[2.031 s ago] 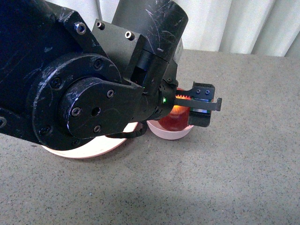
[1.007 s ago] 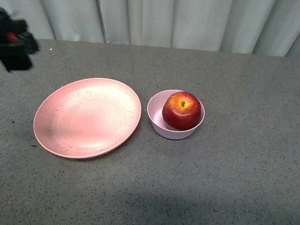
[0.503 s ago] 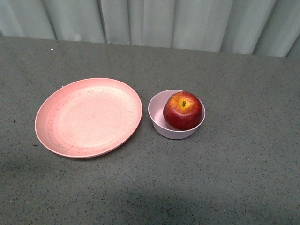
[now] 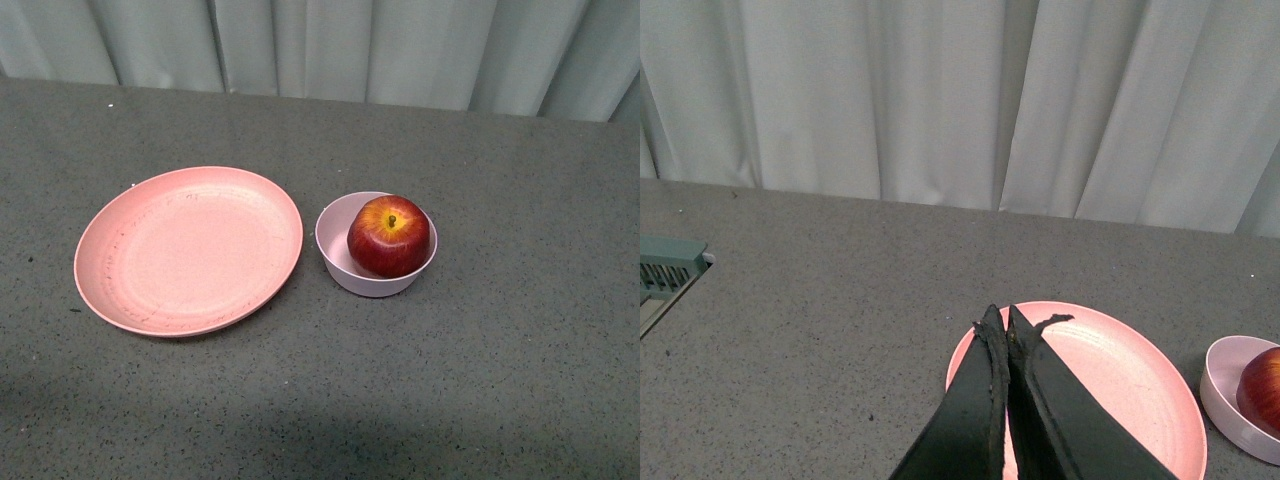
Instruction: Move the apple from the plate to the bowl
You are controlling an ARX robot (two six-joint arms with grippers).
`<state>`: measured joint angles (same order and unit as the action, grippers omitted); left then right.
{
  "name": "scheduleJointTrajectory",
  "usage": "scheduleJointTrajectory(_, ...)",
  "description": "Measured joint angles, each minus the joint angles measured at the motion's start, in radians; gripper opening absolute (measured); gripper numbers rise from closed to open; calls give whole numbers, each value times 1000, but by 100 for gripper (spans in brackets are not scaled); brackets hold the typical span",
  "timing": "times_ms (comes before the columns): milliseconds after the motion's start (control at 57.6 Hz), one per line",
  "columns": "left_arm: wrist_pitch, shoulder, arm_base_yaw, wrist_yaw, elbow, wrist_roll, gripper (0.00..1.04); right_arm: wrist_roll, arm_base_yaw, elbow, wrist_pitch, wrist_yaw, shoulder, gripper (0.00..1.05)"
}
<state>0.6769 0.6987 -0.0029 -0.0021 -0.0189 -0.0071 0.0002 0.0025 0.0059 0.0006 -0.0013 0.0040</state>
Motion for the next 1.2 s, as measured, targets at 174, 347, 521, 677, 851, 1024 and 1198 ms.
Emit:
scheduleJointTrajectory(174,-101,-112,0,0,0,0,4,0,0,0,0,0,0,95)
scheduleJointTrajectory(347,-193,-212,0,0,1,0,4,0,0,0,0,0,0,95)
scheduleJointTrajectory(521,-274,-298,0,0,1,0,4,0,0,0,0,0,0,95)
scheduleJointTrajectory(677,-361,-387,0,0,1,0,4,0,0,0,0,0,0,95)
scheduleJointTrajectory(851,-418,-445,0,0,1,0,4,0,0,0,0,0,0,95)
scheduleJointTrajectory(1024,-473,-499,0,0,1,0,4,0,0,0,0,0,0,95)
scheduleJointTrajectory(1198,-495,-525,0,0,1,0,23,0,0,0,0,0,0,95)
